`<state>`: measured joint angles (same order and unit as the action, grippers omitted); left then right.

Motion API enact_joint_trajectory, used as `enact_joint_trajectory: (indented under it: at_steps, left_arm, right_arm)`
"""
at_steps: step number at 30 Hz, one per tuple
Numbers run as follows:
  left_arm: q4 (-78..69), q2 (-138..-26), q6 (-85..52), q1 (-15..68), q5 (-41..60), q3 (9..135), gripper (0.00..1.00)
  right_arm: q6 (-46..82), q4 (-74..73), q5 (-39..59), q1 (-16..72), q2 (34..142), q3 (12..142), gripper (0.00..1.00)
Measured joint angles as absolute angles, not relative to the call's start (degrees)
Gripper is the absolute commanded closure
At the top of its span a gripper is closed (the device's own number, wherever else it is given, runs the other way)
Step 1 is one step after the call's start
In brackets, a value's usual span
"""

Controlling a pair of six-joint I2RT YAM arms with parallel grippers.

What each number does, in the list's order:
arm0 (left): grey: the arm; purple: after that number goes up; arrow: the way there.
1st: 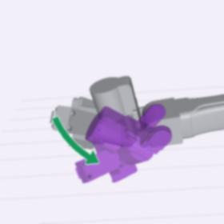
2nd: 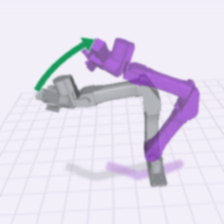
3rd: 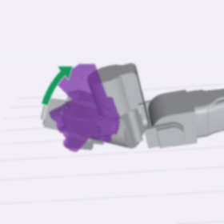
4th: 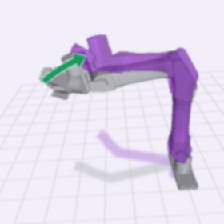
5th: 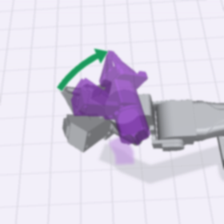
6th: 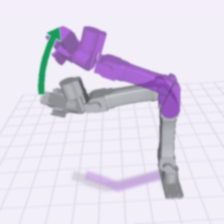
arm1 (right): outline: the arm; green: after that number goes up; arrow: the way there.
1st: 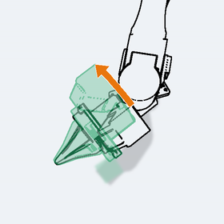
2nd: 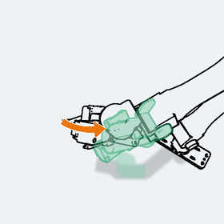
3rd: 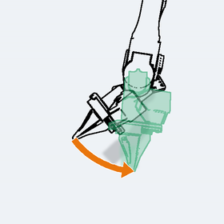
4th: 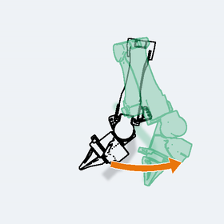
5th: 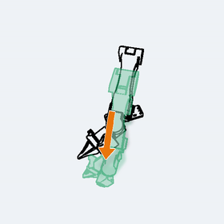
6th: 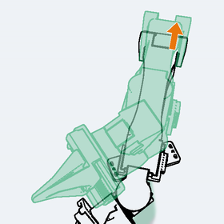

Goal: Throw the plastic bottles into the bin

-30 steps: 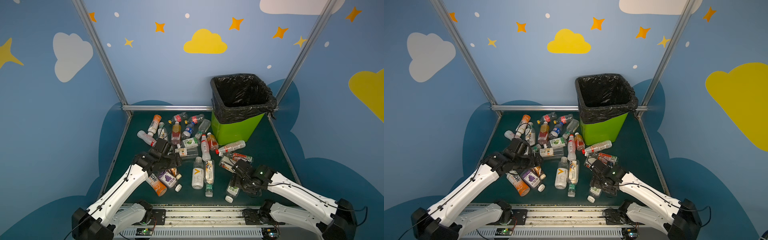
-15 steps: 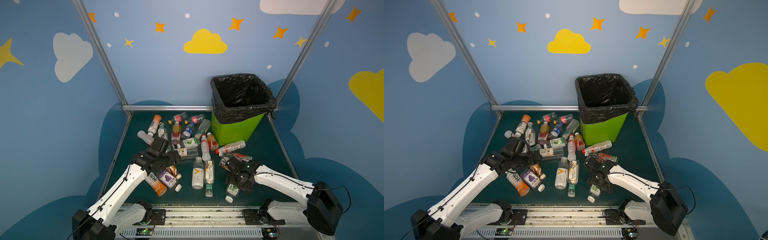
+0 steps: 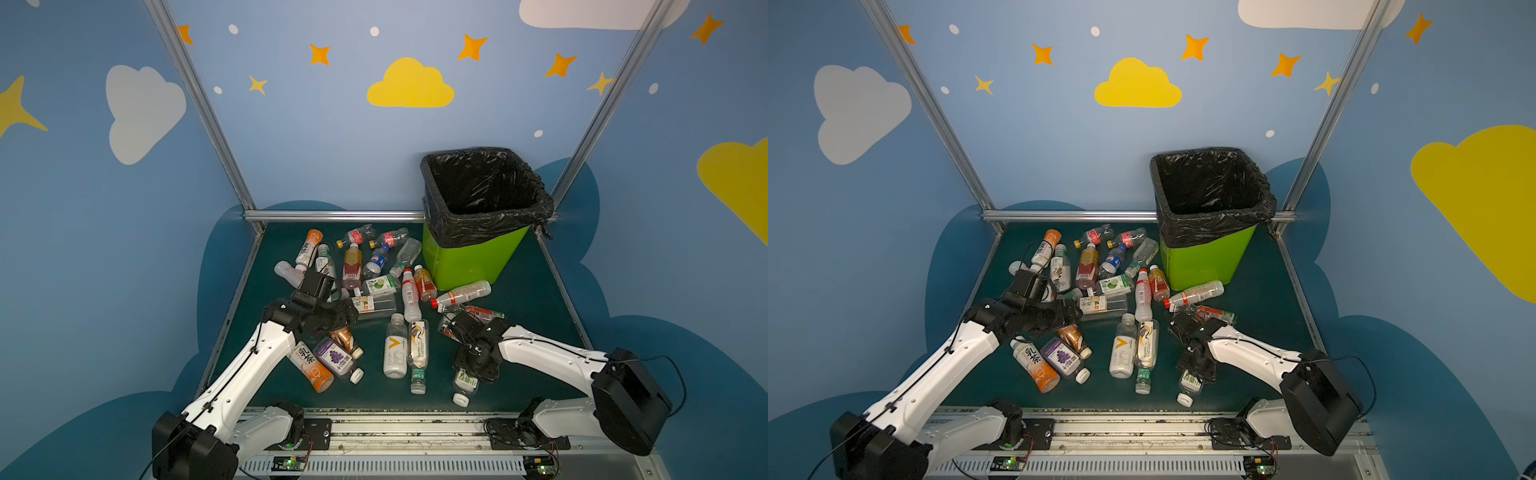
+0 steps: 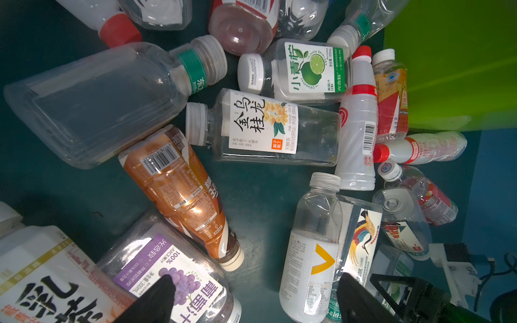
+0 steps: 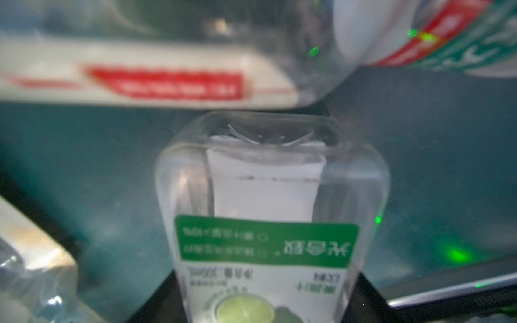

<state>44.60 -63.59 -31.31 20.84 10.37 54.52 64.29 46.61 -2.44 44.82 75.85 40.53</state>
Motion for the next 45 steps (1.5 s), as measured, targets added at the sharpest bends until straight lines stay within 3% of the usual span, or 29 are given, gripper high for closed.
enact_joint_trajectory:
  at_steps: [7, 13, 17, 20, 21, 24, 26, 29, 34, 40, 45]
  left_arm:
    - [44.4, -64.1, -30.6, 20.6, 11.0, 55.4, 0.08]
    - [44.6, -65.4, -30.2, 20.6, 11.1, 58.7, 0.09]
    - [44.5, -66.2, -29.6, 20.6, 11.1, 60.9, 0.09]
    - [44.5, -66.7, -29.2, 20.6, 11.3, 61.3, 0.09]
    - [44.6, -66.8, -29.2, 20.6, 11.4, 61.3, 0.09]
    - [44.9, -67.0, -29.2, 20.6, 11.4, 61.3, 0.08]
    - [45.3, -66.8, -29.2, 20.6, 11.4, 61.3, 0.07]
    - [45.7, -65.3, -29.2, 20.6, 11.4, 60.6, 0.07]
    - [46.4, -62.9, -29.2, 20.6, 11.3, 60.1, 0.09]
    - [46.6, -64.6, -29.8, 20.6, 11.4, 60.1, 0.24]
    - [47.2, -65.5, -32.2, 20.6, 10.7, 58.8, 0.25]
  right_arm:
    - [61.9, 53.3, -2.0, 44.9, 66.8, 46.2, 0.42]
    - [52.5, 57.5, -5.3, 43.0, 65.0, 76.1, 0.43]
    - [41.1, 52.8, -5.8, 37.6, 74.5, 104.7, 0.35]
    - [34.5, 49.9, -4.7, 32.4, 87.9, 128.3, 0.11]
    - [32.6, 49.4, -4.8, 30.4, 93.9, 137.5, 0.09]
    - [29.3, 50.1, -6.0, 25.8, 109.6, 159.0, 0.08]
    - [28.3, 53.3, -7.9, 24.2, 116.0, 164.4, 0.08]
    - [26.5, 55.5, -11.9, 23.3, 115.1, 154.5, 0.08]
    - [23.2, 46.0, -14.5, 23.4, 93.9, 118.9, 0.08]
    - [18.7, 40.0, -12.2, 23.5, 72.9, 108.0, 0.09]
    - [15.2, 41.9, -9.5, 26.6, 63.5, 98.8, 0.11]
